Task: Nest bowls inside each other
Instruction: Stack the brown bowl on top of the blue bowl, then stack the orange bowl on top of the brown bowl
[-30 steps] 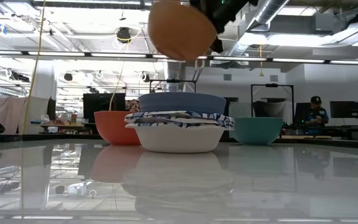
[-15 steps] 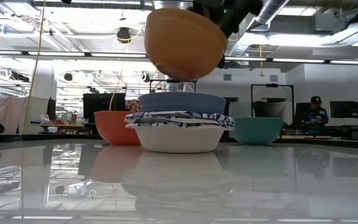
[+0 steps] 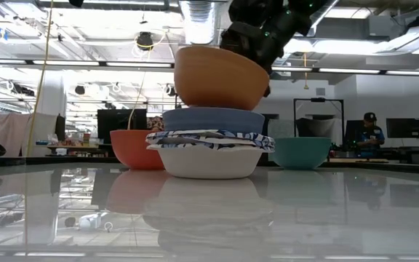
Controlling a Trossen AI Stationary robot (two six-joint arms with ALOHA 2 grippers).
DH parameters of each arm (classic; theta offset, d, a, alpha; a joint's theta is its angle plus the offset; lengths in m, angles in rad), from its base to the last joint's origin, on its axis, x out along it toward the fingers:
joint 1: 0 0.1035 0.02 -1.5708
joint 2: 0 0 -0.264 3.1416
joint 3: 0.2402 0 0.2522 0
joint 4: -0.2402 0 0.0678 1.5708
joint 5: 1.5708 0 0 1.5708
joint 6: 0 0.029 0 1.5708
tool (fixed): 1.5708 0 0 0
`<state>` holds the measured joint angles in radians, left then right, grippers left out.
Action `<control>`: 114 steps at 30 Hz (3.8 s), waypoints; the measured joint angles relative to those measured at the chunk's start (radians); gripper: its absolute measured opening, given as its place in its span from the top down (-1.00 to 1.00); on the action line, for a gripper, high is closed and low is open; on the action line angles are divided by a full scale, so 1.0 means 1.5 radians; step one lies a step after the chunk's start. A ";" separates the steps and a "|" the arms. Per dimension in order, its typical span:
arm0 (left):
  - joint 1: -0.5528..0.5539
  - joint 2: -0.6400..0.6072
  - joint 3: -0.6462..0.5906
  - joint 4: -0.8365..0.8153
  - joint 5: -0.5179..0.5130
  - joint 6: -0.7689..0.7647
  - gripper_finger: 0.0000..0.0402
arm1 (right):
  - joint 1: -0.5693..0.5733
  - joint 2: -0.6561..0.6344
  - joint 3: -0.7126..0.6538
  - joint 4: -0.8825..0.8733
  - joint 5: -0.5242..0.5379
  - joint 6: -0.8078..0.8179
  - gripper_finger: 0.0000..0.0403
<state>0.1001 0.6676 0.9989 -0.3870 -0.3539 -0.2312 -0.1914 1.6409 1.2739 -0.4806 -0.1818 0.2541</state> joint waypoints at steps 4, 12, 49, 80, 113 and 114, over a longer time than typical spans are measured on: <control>0.000 0.004 0.000 -0.001 -0.009 -0.001 -0.01 | 0.006 0.019 0.000 0.008 0.000 -0.011 0.97; 0.000 0.023 0.000 -0.011 -0.011 -0.001 -0.01 | 0.019 0.060 0.000 0.025 0.013 -0.017 0.94; 0.000 0.211 -0.001 -0.093 0.023 0.019 -0.01 | 0.014 -0.011 -0.001 0.069 -0.005 -0.101 0.11; 0.000 0.208 -0.001 -0.105 0.024 0.004 -0.01 | 0.001 0.037 -0.004 0.048 0.018 -0.117 0.20; -0.015 0.393 -0.024 -0.199 0.057 0.186 -0.01 | -0.005 0.009 -0.004 0.090 -0.071 -0.117 0.69; -0.015 0.404 -0.024 -0.199 0.069 0.198 -0.01 | -0.005 0.009 -0.004 0.088 -0.071 -0.117 0.69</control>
<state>0.0776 1.2732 0.9630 -0.6850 -0.2501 0.0659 -0.1993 1.6539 1.2682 -0.3486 -0.2890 0.0785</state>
